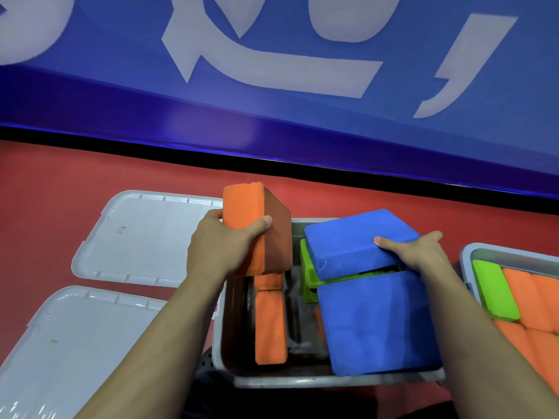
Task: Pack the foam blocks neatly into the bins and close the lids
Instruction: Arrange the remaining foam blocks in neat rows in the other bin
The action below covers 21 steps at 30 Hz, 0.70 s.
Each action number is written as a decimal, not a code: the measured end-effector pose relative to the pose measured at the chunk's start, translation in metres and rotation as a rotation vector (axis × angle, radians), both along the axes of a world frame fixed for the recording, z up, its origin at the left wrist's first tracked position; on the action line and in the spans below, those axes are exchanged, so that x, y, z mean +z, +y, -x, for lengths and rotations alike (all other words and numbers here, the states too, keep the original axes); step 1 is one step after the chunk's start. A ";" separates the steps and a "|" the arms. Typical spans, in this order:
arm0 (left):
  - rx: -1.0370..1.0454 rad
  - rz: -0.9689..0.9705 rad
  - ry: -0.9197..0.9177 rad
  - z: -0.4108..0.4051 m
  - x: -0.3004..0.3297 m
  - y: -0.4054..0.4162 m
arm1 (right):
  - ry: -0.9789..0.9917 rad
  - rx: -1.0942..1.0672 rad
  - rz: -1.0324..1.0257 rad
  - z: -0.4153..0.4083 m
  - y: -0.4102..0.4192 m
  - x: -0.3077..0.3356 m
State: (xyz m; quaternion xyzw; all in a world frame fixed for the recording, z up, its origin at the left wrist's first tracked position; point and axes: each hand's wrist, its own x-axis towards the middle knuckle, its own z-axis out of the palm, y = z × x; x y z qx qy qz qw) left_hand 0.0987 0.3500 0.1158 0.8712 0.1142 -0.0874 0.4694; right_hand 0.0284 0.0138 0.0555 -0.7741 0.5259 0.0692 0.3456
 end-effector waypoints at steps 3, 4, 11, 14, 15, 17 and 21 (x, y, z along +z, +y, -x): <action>-0.001 -0.003 0.011 -0.001 0.000 0.000 | -0.151 0.041 0.016 -0.004 0.011 0.005; 0.002 -0.002 0.014 -0.001 0.000 0.001 | -0.194 0.064 0.027 -0.006 0.015 0.006; 0.043 -0.026 -0.028 -0.008 0.002 0.008 | -0.417 0.181 0.060 -0.012 0.033 0.010; 0.041 -0.027 -0.013 -0.009 0.003 0.009 | -0.500 0.231 0.103 -0.012 0.041 0.013; 0.043 -0.028 -0.009 -0.010 0.004 0.010 | -0.547 0.234 0.097 -0.012 0.043 0.013; 0.046 -0.038 -0.007 -0.010 0.005 0.012 | -0.613 0.210 0.074 -0.012 0.046 0.011; 0.041 -0.081 -0.013 -0.009 0.006 0.015 | -0.658 0.179 0.079 -0.010 0.052 0.011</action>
